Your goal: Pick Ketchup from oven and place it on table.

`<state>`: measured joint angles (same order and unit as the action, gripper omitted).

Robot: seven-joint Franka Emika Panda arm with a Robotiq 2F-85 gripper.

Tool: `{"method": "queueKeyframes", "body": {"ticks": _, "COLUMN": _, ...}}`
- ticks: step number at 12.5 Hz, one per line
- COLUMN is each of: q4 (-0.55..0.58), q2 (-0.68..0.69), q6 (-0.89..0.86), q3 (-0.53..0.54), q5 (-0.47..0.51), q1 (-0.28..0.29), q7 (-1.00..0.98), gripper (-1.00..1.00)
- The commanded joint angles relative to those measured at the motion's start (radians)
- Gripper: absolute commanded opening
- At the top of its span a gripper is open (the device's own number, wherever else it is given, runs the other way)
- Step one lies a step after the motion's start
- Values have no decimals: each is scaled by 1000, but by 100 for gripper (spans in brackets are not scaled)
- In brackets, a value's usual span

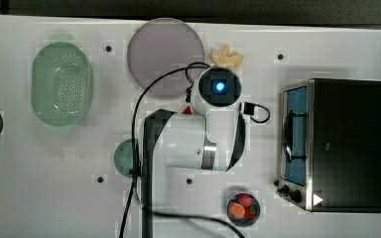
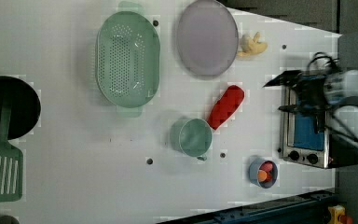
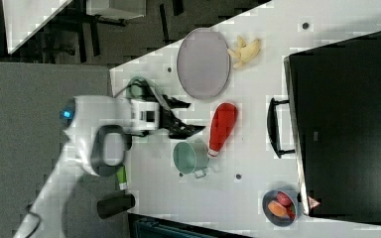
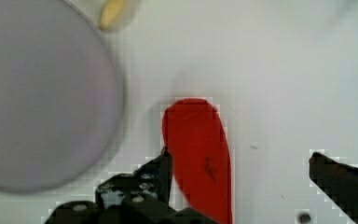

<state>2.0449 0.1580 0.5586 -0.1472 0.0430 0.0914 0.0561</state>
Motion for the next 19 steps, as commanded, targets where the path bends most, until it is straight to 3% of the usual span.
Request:
{"method": "queueKeyframes", "body": {"ticks": 1, "q4": -265, "q2": -54, "q6": -204, "q3": -13, "q5": -15, "q1": 0, "q7": 51, "gripper": 100}}
{"method": "queueKeyframes", "body": {"ticks": 4, "q4": -453, "q2": -56, "q6": -357, "q3": -9, "q5": -17, "q1": 1, "q7": 51, "gripper": 100}}
{"method": "queueKeyframes", "body": {"ticks": 6, "q4": -485, "q2": -62, "q6": -409, "q3": -12, "q5": -17, "q1": 0, "q7": 50, "gripper": 100}}
{"method": "queueKeyframes", "body": {"ticks": 19, "q4": -477, "q2": -37, "q6": -408, "q3": -12, "q5": -17, "q1": 0, "q7": 50, "gripper": 100}}
